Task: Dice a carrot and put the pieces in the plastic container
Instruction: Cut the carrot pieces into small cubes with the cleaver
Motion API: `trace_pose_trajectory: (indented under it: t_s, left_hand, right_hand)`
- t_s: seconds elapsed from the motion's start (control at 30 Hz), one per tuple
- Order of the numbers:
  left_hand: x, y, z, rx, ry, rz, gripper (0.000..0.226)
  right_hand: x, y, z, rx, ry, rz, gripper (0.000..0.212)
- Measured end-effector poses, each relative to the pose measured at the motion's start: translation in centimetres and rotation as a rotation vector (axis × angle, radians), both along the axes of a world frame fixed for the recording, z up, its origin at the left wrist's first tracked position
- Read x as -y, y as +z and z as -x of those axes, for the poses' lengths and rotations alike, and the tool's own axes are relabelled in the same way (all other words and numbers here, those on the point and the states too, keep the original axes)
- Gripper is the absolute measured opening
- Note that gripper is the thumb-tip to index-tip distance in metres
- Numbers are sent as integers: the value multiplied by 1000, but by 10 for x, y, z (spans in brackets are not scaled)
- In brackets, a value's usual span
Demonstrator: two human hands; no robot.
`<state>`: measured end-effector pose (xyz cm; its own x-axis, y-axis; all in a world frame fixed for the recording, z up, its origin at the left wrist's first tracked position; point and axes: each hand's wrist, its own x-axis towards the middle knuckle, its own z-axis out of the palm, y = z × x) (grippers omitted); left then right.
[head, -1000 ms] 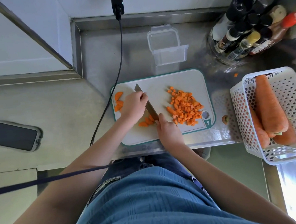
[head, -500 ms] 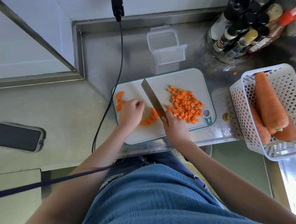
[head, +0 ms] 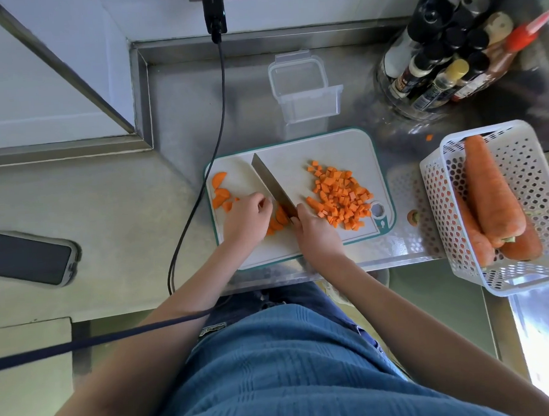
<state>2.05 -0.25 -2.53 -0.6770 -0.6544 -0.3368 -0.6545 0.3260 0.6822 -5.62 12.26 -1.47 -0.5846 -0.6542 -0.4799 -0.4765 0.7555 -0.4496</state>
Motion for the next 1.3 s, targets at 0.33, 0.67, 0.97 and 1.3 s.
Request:
trace_pose_trajectory:
  t_s: [0.33, 0.67, 0.97, 1.3]
  left_hand:
    - [-10, -7, 21, -319, -358, 397, 11]
    - [-18, -18, 55, -240, -647, 375, 15]
    - [-8, -16, 52, -307, -756, 548, 15]
    - [20, -14, 9, -238, -774, 326, 27]
  right_hand:
    - [-36, 22, 26, 71, -346, 276, 20]
    - [-55, 28, 38, 12, -483, 323, 26]
    - [-46, 24, 35, 30, -459, 330, 26]
    - [-35, 21, 25, 88, -322, 274, 18]
